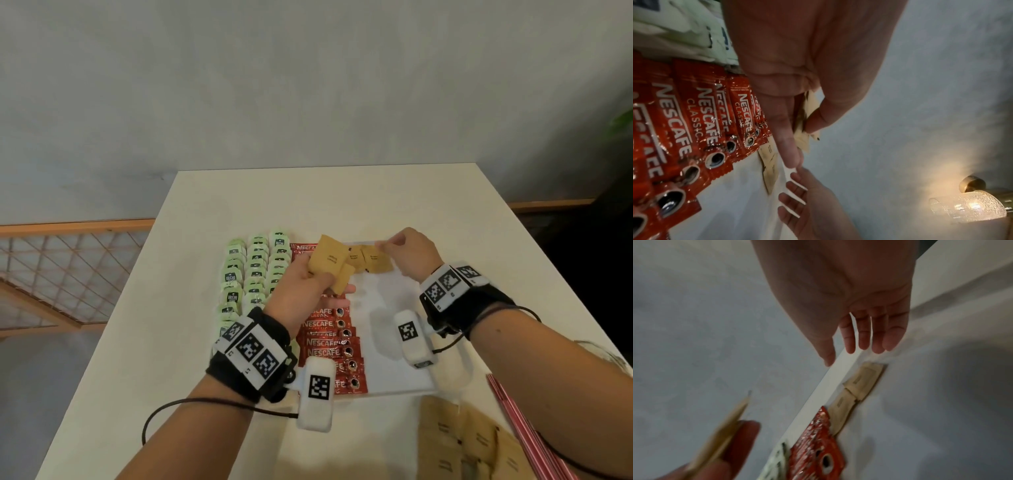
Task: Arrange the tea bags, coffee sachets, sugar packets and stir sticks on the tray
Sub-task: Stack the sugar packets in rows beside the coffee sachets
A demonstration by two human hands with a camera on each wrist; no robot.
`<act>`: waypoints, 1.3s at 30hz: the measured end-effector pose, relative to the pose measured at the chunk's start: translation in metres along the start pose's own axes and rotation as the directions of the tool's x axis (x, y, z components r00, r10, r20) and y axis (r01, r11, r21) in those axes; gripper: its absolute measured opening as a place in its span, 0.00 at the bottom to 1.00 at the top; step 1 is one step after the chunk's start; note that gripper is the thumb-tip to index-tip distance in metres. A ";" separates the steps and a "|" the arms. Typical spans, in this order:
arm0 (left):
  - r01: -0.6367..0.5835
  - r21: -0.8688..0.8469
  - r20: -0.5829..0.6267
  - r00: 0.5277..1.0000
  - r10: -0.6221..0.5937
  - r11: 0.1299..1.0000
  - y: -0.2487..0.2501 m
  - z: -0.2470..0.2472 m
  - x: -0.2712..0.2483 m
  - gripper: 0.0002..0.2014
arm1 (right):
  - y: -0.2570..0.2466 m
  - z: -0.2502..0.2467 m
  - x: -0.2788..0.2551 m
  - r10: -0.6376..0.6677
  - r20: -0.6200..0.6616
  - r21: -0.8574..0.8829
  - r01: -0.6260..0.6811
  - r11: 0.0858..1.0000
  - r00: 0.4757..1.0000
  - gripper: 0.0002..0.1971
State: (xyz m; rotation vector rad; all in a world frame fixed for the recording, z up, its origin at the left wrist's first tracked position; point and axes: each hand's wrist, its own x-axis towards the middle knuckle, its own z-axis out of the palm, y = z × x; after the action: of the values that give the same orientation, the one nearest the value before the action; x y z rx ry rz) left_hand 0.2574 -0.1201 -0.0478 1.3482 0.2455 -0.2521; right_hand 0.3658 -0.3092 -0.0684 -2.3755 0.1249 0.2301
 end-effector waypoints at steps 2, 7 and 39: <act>0.005 0.017 0.017 1.000 -0.006 1.000 0.001 0.005 -0.007 0.18 | -0.004 -0.005 -0.015 -0.059 0.015 0.096 0.057 0.994 0.998 0.20; 0.040 0.179 0.062 0.997 -0.051 0.983 0.003 0.015 -0.022 0.15 | -0.026 -0.018 -0.062 -0.250 0.256 0.395 0.135 0.909 0.934 0.13; -0.016 0.382 -0.194 0.976 0.097 0.924 0.003 -0.013 -0.027 0.12 | 0.025 0.011 -0.044 0.034 0.141 0.058 -0.043 0.997 0.989 0.06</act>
State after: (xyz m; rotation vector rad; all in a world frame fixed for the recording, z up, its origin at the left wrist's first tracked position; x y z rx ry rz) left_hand 0.2321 -0.1060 -0.0385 1.7675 0.3462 -0.1088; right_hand 0.3175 -0.3182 -0.0840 -2.2901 0.1099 0.4053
